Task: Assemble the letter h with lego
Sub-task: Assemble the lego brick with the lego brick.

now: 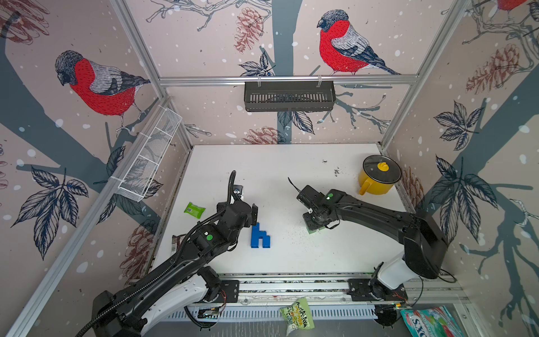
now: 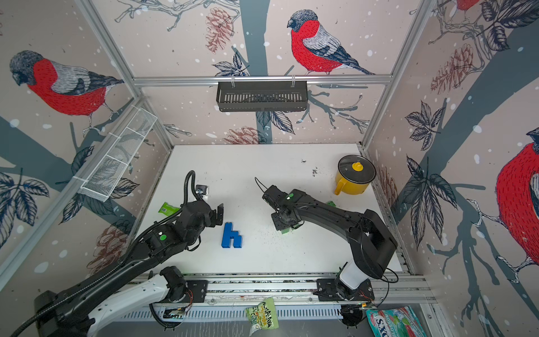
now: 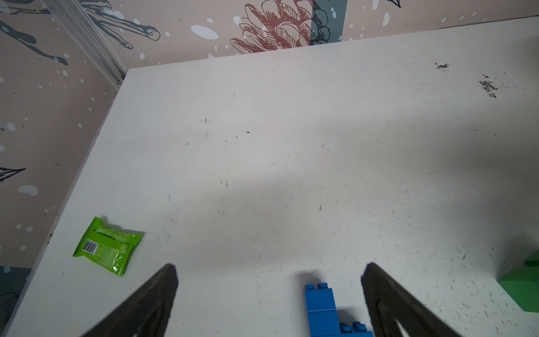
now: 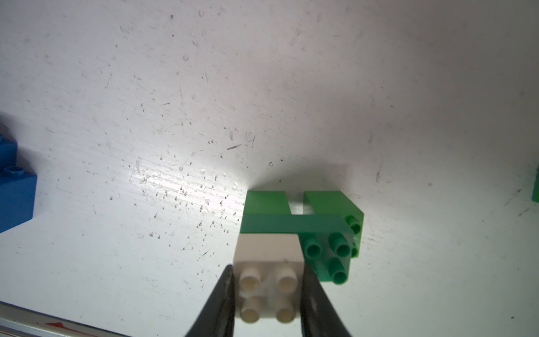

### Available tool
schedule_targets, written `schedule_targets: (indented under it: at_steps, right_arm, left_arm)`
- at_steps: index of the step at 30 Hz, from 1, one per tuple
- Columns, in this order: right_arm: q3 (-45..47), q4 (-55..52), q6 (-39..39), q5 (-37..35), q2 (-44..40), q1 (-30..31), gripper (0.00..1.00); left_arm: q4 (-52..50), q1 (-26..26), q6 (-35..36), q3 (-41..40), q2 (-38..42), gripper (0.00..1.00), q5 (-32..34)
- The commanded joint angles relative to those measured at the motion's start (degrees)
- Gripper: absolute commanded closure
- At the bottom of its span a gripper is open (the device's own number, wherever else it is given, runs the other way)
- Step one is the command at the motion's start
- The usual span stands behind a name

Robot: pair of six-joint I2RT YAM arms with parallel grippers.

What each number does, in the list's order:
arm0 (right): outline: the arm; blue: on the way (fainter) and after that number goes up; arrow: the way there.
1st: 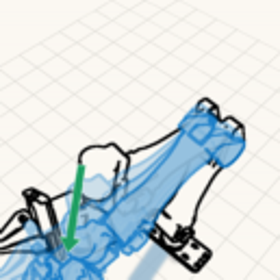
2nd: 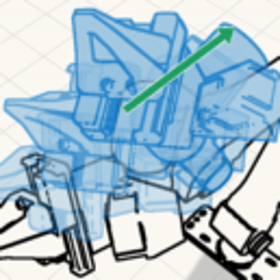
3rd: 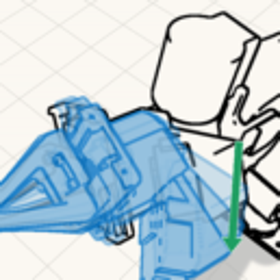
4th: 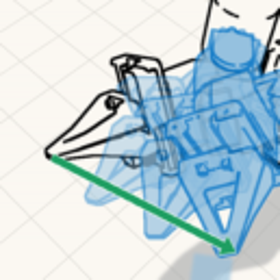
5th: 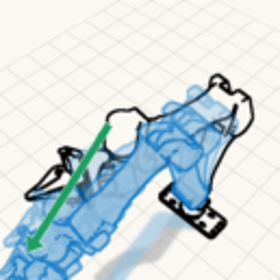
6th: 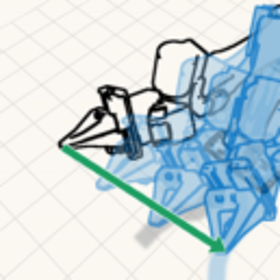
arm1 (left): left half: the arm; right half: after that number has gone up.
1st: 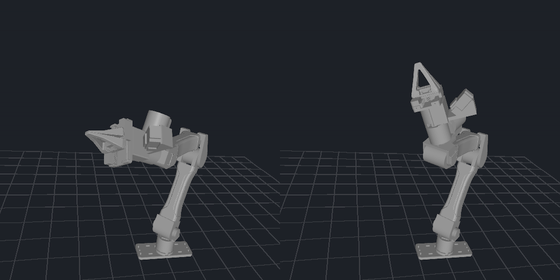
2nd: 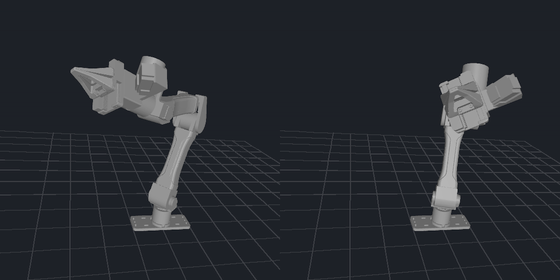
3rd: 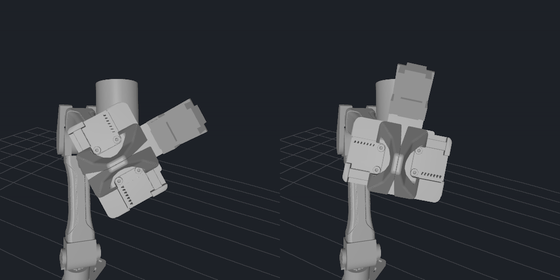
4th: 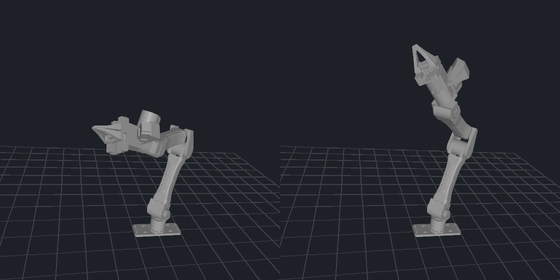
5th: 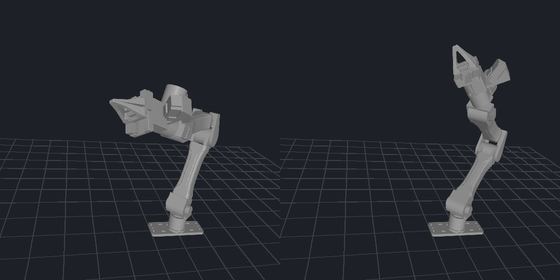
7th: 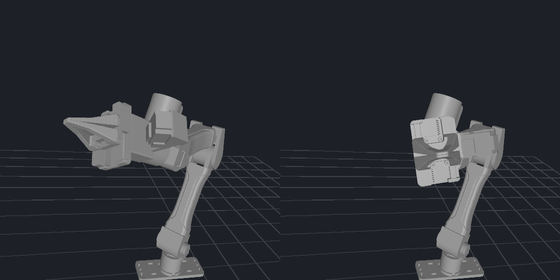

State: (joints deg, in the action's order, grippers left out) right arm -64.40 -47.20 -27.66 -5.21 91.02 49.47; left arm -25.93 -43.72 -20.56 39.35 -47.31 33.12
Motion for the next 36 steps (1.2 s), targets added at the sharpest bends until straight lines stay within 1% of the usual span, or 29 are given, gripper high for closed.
schedule_targets:
  at_steps: [1,9,17,22,25,27,29,32,36]
  right_arm:
    - [0.33,-2.36,1.51,-0.32,1.34,0.01,0.71]
    - [0.86,-1.83,0.02,-0.63,3.47,0.23,0.73]
    - [-0.37,1.21,-10.29,0.78,1.04,0.19,0.73]
    - [-1.03,0.41,-13.98,0.07,1.00,-0.27,0.71]
    - [-1.55,-0.42,-15.09,0.12,1.36,-0.37,0.67]
    - [-2.12,-0.98,-15.42,0.11,1.54,-0.17,0.61]
    - [-2.73,-1.58,-15.58,-0.65,1.49,-0.13,0.52]
    - [-2.98,-1.62,-15.83,-1.07,1.20,-0.08,0.45]
    - [-3.74,-1.78,-15.84,-1.42,1.07,0.01,0.38]
  left_arm:
    - [0.80,0.07,0.27,-0.01,-0.03,0.02,0.80]
    - [0.90,0.18,0.37,0.00,-0.12,0.02,0.50]
    - [0.92,0.13,0.45,-0.09,0.02,0.02,-0.38]
    - [0.97,0.15,0.54,0.01,0.13,0.02,-0.89]
    - [1.01,0.13,0.58,-0.10,0.32,0.02,-1.16]
    - [1.06,0.13,0.52,-0.13,0.41,0.02,-1.38]
    - [1.10,0.18,0.59,-0.18,0.32,0.02,-1.82]
    - [1.10,0.13,0.67,-0.13,-0.10,0.02,-2.19]
    - [1.23,0.14,0.74,-0.07,-0.31,0.02,-2.26]
